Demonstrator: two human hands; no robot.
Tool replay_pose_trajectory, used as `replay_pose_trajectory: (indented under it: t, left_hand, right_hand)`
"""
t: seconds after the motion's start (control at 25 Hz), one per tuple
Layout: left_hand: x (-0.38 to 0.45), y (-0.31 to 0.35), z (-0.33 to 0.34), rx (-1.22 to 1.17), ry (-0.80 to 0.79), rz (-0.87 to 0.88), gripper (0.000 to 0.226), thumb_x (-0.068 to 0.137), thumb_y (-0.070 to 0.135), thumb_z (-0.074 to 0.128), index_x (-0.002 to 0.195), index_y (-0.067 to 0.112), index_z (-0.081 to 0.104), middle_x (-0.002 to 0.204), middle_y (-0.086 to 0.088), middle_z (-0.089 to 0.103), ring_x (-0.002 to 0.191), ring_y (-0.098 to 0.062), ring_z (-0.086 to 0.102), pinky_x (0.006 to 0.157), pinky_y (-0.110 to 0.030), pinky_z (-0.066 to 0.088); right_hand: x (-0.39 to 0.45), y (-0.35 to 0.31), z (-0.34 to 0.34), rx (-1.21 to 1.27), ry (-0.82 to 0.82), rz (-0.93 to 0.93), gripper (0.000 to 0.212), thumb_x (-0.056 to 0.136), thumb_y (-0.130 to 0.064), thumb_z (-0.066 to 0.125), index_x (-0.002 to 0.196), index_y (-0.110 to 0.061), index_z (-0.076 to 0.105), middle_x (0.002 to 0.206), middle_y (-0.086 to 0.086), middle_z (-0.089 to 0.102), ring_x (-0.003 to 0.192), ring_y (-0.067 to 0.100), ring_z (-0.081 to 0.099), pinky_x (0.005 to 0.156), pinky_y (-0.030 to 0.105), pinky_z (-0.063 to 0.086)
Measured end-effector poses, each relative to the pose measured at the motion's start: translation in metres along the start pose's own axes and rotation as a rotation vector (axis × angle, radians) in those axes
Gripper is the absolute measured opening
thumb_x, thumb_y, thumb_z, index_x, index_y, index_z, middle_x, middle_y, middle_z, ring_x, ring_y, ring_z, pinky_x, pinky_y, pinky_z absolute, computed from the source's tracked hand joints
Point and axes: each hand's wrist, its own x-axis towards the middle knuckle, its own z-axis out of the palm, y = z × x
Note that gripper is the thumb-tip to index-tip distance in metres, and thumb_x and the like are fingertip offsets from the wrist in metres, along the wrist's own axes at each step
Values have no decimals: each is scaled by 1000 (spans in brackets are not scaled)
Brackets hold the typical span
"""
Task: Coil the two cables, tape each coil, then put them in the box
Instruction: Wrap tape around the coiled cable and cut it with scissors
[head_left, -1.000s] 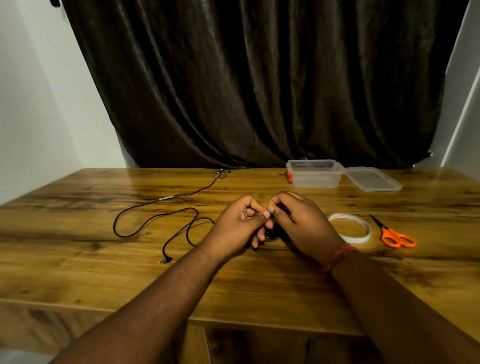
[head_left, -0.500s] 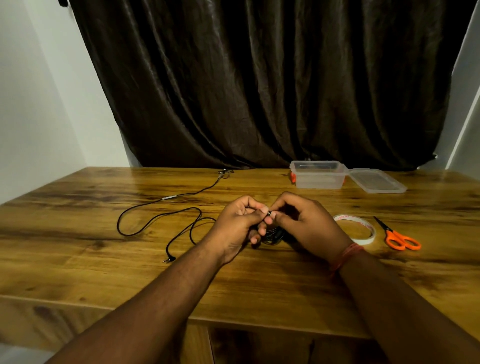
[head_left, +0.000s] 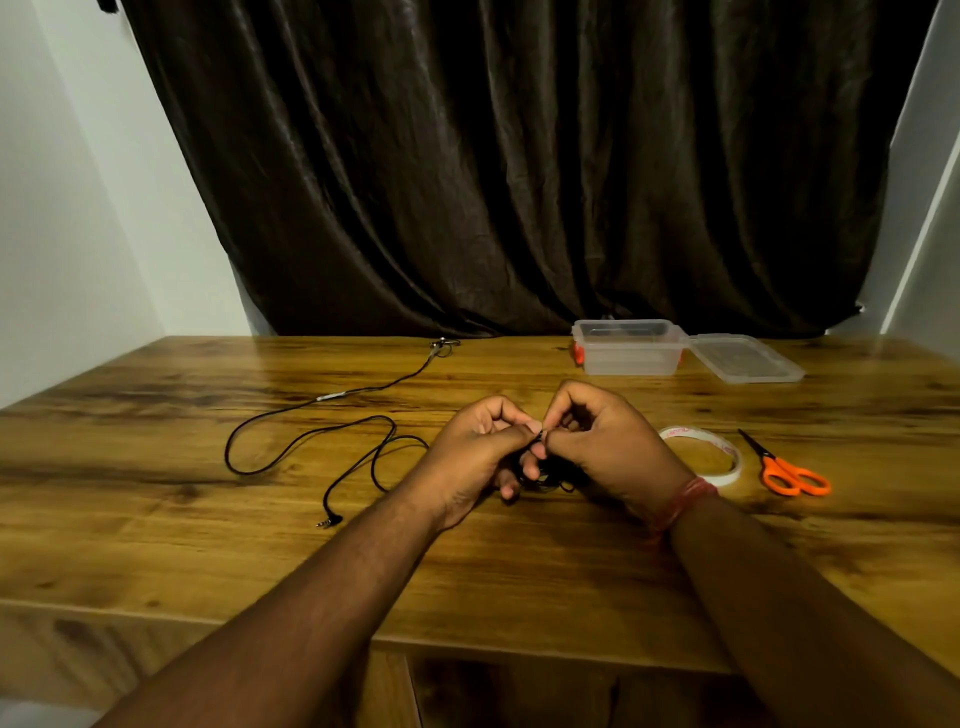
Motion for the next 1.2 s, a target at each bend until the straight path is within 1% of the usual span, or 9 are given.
replay_pose_trajectory:
  t: [0.24, 0.36, 0.44, 0.52, 0.68, 0.8, 0.88, 1.08, 1.2]
  left_hand:
    - [0, 1, 1, 1, 19, 1, 8, 94, -2, 55, 93, 5, 52, 68, -9, 67, 48, -13, 56, 33, -18, 33]
    - [2, 4, -1, -65, 80, 19, 11, 94, -1, 55, 89, 8, 53, 67, -7, 65, 46, -11, 54, 32, -17, 31]
    - [3, 5, -3, -155, 127, 38, 9, 96, 0, 53, 91, 8, 53, 69, -8, 66, 48, -10, 56, 31, -16, 31]
    - [3, 6, -7, -219, 139, 53, 7, 98, 1, 50, 97, 7, 53, 72, -8, 68, 52, -11, 60, 33, -16, 32]
    - [0, 5, -7, -159, 109, 63, 14, 99, 9, 51, 111, 6, 58, 86, -12, 72, 69, -14, 68, 40, -21, 42]
    - [1, -1, -6, 84, 159, 115, 10, 96, 16, 60, 103, 12, 65, 90, -13, 69, 61, -14, 62, 46, -27, 43]
    - [3, -5, -7, 165, 161, 141, 4, 93, 19, 66, 92, 22, 68, 82, -10, 69, 54, -21, 52, 45, -26, 39]
    - [3, -2, -8, 68, 196, 120, 7, 92, 12, 65, 88, 16, 65, 82, -11, 67, 47, -13, 46, 48, -26, 33]
    - [2, -1, -8, 40, 209, 117, 1, 93, 11, 64, 92, 11, 63, 90, -15, 68, 58, -15, 57, 51, -29, 39]
  right_hand:
    - [-1, 1, 0, 30, 55, -20, 20, 83, 16, 58, 84, -4, 55, 58, -8, 58, 55, 3, 56, 56, 17, 45]
    - [1, 3, 0, 84, 57, -30, 18, 84, 8, 64, 88, -9, 61, 73, 1, 60, 74, 17, 56, 71, 31, 47]
    - [2, 2, 0, 105, 51, -28, 18, 85, 2, 68, 94, -13, 64, 77, -2, 63, 79, 20, 58, 76, 38, 50]
    - [2, 1, 0, 59, 58, -46, 18, 86, -4, 69, 99, -15, 64, 76, -8, 64, 76, 17, 59, 71, 37, 52]
    - [3, 0, -1, -77, 152, -81, 17, 90, -3, 64, 93, -20, 64, 75, -8, 59, 67, 3, 56, 64, 21, 50]
    - [3, 1, -3, -168, 159, -78, 19, 91, -9, 65, 89, -28, 67, 81, -6, 64, 79, 13, 65, 73, 26, 57]
    - [1, 1, -2, -225, 150, -94, 18, 91, -12, 66, 89, -30, 67, 83, -4, 67, 84, 15, 67, 76, 31, 58]
    - [2, 4, -3, -151, 111, -64, 24, 91, -11, 66, 92, -34, 59, 82, 2, 64, 82, 32, 68, 69, 44, 59]
    - [4, 7, -4, -168, 149, -63, 17, 91, -12, 66, 91, -26, 57, 76, 2, 61, 72, 25, 64, 65, 46, 56]
